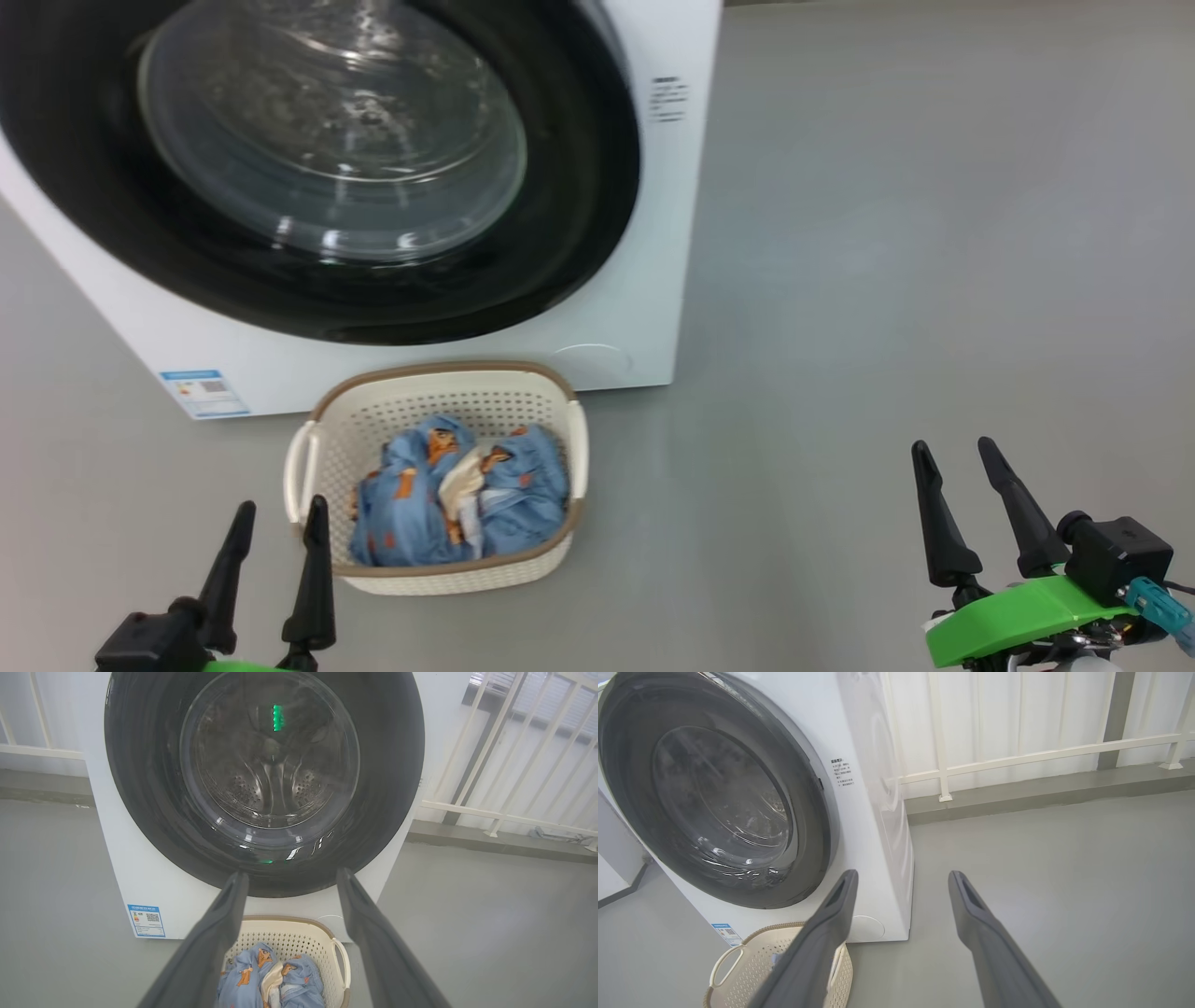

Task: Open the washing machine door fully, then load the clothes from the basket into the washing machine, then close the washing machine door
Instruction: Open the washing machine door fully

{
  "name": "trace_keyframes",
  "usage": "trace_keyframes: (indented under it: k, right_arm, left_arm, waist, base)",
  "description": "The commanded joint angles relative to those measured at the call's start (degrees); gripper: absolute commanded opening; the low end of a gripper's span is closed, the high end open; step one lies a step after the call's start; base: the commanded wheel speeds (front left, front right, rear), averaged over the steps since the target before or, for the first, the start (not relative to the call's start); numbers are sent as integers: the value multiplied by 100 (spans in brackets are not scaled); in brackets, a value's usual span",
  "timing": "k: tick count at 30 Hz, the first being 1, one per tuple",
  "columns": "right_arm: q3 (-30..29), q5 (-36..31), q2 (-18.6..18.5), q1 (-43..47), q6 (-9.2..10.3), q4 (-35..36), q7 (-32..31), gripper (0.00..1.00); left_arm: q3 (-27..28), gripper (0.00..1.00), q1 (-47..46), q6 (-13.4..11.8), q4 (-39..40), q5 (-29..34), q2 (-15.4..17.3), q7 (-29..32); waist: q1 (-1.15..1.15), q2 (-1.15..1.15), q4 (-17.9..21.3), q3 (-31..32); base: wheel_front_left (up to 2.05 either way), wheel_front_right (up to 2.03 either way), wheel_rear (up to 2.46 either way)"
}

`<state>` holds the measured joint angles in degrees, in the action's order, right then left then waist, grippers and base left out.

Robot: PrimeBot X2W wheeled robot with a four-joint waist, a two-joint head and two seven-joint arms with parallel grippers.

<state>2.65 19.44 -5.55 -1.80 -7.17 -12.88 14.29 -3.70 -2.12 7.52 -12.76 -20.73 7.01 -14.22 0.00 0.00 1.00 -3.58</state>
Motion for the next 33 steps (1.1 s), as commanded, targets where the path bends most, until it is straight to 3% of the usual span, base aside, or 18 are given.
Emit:
trace_keyframes:
  k: [1, 9, 19, 20, 21, 25, 26, 33]
  right_arm:
    - [89, -72, -47, -190, -32, 145, 71, 100]
    - [54, -64, -33, -184, -32, 141, 71, 100]
    - [62, 10, -46, -213, -32, 119, 71, 100]
    - [73, 40, -45, -221, -32, 114, 71, 89]
    - [87, 72, -46, -233, -32, 112, 71, 54]
    - [121, 241, -40, -310, -32, 98, 71, 7]
    - [122, 302, -35, -336, -32, 96, 71, 0]
    - [79, 1133, 75, -631, -32, 192, 71, 0]
  left_arm:
    - [175, 100, -215, -3, 163, -62, 60, -78]
    - [149, 100, -189, -3, 176, -191, 89, -78]
    - [110, 100, -167, -3, 152, -235, 66, -78]
    - [106, 100, -159, -3, 151, -238, 58, -78]
    - [102, 100, -149, -3, 153, -240, 50, -78]
    - [86, 100, -121, -3, 157, -245, 13, -78]
    - [85, 100, -120, -3, 157, -249, 4, -78]
    - [95, 100, -102, -3, 152, -271, -45, -78]
  waist:
    - [0, 0, 1, 5]
    - [0, 0, 0, 31]
    - [0, 0, -47, 48]
    - [0, 0, -52, 56]
    - [0, 0, -56, 56]
    - [0, 0, -82, 64]
    - [0, 0, -91, 60]
    - [0, 0, -130, 67]
  base:
    - [112, 112, -224]
    - [76, 76, -152]
    - [13, 13, -25]
    - [0, 0, 0]
    - [0, 0, 0]
    - [0, 0, 0]
    - [0, 0, 0]
    - [0, 0, 0]
